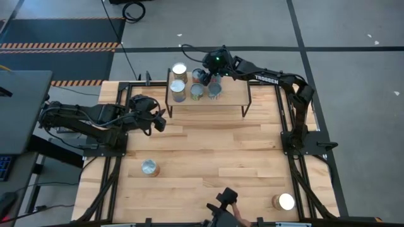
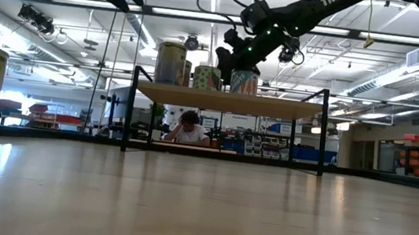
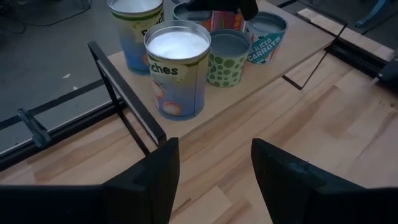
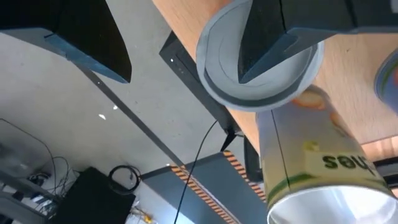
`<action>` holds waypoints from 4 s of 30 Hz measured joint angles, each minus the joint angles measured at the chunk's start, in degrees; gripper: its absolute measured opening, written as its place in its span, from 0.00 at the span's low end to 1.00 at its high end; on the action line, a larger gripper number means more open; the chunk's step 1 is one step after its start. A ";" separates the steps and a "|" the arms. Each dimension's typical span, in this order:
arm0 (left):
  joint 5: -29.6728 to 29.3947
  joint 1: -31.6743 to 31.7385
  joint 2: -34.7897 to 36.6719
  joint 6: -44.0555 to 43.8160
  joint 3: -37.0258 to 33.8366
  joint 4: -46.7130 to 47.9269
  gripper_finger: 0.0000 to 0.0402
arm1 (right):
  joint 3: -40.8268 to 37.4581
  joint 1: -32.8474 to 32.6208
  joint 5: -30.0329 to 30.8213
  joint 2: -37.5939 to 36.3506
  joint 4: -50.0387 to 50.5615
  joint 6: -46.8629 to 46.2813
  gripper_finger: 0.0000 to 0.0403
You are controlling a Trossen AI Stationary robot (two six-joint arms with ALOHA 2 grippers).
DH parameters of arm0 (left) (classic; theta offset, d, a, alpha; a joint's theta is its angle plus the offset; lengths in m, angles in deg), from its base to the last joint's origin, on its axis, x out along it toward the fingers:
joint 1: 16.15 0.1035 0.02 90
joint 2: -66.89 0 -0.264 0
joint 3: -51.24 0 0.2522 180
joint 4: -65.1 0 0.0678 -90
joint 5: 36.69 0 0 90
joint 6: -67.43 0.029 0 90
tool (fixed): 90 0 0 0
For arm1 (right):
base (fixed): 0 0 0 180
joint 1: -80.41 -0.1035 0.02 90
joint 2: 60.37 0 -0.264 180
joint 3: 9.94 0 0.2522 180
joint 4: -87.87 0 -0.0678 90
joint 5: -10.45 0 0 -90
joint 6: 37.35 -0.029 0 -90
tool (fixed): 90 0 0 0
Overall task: Pick and place cans onto a shelf
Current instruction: Put the carrot can on top of the shelf, then put the bottom corn can on top of the shelf
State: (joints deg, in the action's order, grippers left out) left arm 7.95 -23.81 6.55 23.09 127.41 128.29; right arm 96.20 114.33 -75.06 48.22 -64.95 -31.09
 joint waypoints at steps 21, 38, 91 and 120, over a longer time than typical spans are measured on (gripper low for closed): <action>-0.02 -9.77 -0.03 1.68 -0.02 -1.25 0.51 | 0.11 -32.34 -1.34 -27.08 31.10 -9.69 0.72; 1.70 -9.84 -0.02 1.97 -0.04 -2.78 0.51 | -13.43 -78.66 -7.97 -27.53 60.42 -55.18 0.74; 1.70 -9.82 -0.02 2.01 -0.05 -2.99 0.51 | -23.93 -100.27 -7.72 -17.68 48.48 -68.69 0.89; 1.70 -9.83 -0.02 2.01 -0.04 -2.98 0.51 | -29.55 -100.96 -10.17 -17.68 44.45 -74.48 0.90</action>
State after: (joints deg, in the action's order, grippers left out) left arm 9.65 -33.64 6.53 25.10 127.37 125.31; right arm 66.65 13.37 -85.23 30.55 -20.50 -105.57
